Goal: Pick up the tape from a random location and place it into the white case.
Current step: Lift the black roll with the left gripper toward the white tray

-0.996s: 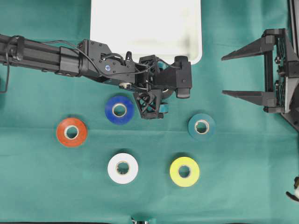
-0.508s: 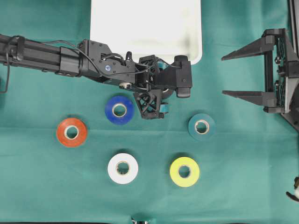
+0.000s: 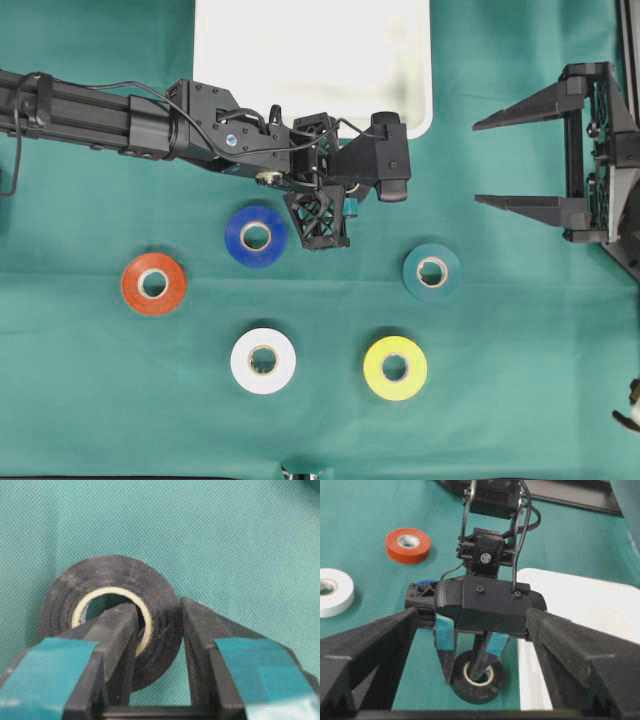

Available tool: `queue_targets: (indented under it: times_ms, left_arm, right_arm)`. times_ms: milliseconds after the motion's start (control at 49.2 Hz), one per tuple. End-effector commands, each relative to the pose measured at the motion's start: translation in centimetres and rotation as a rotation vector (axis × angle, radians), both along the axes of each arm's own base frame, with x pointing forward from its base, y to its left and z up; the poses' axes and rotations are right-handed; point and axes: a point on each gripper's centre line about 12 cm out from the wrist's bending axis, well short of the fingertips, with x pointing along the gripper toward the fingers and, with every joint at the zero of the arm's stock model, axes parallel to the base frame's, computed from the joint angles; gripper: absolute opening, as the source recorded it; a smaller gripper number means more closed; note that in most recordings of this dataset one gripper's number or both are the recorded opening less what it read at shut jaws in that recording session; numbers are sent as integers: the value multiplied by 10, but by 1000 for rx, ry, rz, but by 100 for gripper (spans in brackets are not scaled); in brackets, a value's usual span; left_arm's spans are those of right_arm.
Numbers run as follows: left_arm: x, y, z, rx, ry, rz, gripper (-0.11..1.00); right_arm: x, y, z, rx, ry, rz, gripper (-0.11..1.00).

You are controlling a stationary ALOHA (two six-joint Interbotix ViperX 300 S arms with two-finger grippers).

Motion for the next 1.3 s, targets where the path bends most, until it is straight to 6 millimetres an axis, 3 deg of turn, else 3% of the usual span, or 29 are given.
queue_targets:
  times_ms: [0,142,325,589,915,1280]
  left_arm:
    - [-2,-1,1,-1,12,0,22]
    - [-1,-1,4,-2,5,1,22]
    - [-1,-1,23,-1,-22,1,22]
    - [-3,-5,70,5,-84,-10,22]
    - [-18,-7,149,15,-181,-20,22]
    - [-22,-9,198,23,-185,-30,22]
  right_arm:
    - [3,0,5,-2,-14,0,89]
    - [3,0,5,-2,-14,-1,89]
    - [3,0,6,-2,-15,-1,89]
    - [2,0,5,-2,-11,-1,89]
    - [3,0,6,-2,-12,-1,89]
    - [3,0,6,-2,-12,-1,89]
